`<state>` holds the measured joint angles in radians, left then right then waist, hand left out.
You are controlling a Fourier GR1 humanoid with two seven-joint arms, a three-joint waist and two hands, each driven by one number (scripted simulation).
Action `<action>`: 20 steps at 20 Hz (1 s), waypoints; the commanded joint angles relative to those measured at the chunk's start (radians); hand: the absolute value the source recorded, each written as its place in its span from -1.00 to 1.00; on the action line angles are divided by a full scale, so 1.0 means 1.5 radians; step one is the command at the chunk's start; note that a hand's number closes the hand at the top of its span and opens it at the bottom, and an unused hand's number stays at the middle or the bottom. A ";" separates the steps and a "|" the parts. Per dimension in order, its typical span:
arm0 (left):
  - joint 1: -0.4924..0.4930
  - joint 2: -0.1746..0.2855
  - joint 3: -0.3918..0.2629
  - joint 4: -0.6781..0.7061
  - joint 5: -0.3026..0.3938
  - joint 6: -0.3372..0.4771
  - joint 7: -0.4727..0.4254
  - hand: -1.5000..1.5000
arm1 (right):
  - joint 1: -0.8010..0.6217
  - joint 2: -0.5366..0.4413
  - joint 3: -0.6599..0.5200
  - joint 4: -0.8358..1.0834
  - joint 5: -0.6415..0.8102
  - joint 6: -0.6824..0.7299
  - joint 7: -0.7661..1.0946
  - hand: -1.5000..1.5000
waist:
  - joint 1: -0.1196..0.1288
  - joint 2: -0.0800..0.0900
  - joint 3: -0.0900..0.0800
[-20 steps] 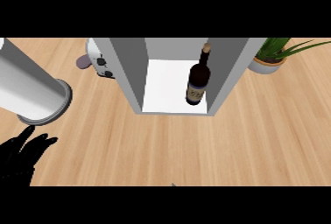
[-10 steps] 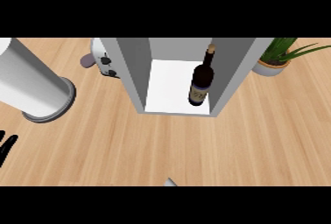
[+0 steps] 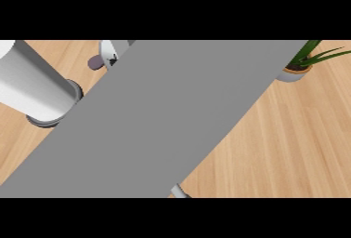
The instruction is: Pick up the wine, place it into the cabinet and close the cabinet
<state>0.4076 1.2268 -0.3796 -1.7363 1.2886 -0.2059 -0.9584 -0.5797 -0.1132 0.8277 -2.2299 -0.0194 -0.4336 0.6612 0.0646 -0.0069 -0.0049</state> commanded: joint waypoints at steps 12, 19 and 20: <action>0.083 0.002 0.095 0.065 -0.011 -0.138 -0.017 -1.00 | -0.355 0.075 -0.288 0.438 -0.171 0.081 -0.083 1.00 | 0.003 0.007 0.003; 0.065 0.004 0.140 0.082 0.014 -0.145 0.032 -1.00 | -0.372 0.075 -0.279 0.579 -0.330 0.288 -0.104 1.00 | 0.005 0.015 0.002; 0.068 -0.001 0.133 0.062 -0.001 -0.131 0.034 -1.00 | -0.366 0.074 -0.265 0.598 -0.344 0.328 -0.096 1.00 | 0.006 0.015 0.003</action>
<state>0.5127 1.2212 -0.1994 -1.6378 1.2836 -0.3440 -0.8908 -1.1122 -0.0020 0.4277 -1.4248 -0.4196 -0.1248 0.4865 0.0689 0.0102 -0.0007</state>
